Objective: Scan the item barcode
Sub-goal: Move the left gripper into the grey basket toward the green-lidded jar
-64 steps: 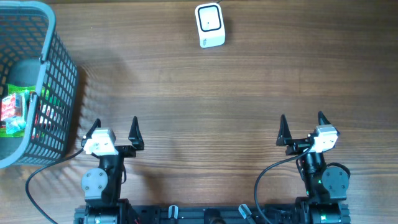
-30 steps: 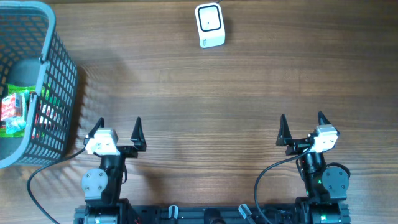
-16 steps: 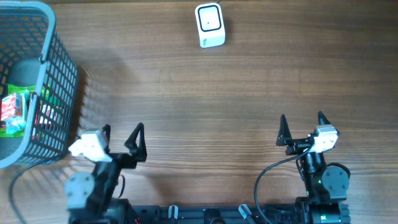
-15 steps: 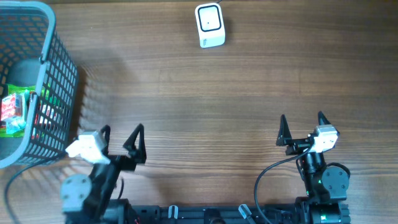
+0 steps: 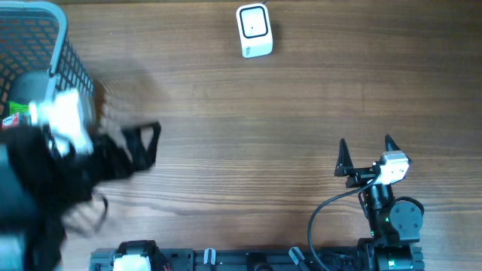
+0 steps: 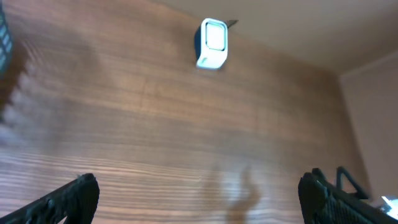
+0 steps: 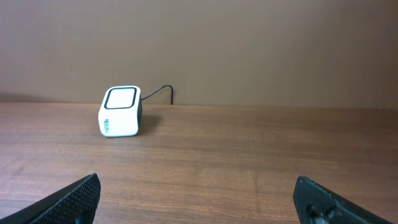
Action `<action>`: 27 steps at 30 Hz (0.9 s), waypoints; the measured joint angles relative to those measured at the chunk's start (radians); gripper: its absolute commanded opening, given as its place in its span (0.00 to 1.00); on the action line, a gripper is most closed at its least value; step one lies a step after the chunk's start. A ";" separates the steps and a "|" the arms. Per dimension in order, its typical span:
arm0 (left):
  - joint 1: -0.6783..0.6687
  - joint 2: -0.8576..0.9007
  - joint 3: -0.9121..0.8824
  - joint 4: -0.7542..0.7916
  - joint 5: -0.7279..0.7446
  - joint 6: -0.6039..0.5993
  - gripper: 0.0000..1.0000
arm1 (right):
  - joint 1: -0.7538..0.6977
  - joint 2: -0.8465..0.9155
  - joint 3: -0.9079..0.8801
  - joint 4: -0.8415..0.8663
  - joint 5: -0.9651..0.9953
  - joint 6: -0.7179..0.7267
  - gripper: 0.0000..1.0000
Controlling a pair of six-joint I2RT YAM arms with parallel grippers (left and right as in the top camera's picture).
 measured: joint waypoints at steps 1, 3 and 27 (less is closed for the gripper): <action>0.000 0.039 0.038 -0.007 0.000 0.012 1.00 | 0.000 0.000 0.000 0.000 0.000 0.000 1.00; 0.000 0.195 0.163 0.005 -0.010 0.050 1.00 | 0.000 0.000 0.000 0.000 0.000 0.000 1.00; 0.634 0.369 0.245 0.218 -0.509 0.235 1.00 | 0.000 0.000 0.000 0.000 0.000 0.000 1.00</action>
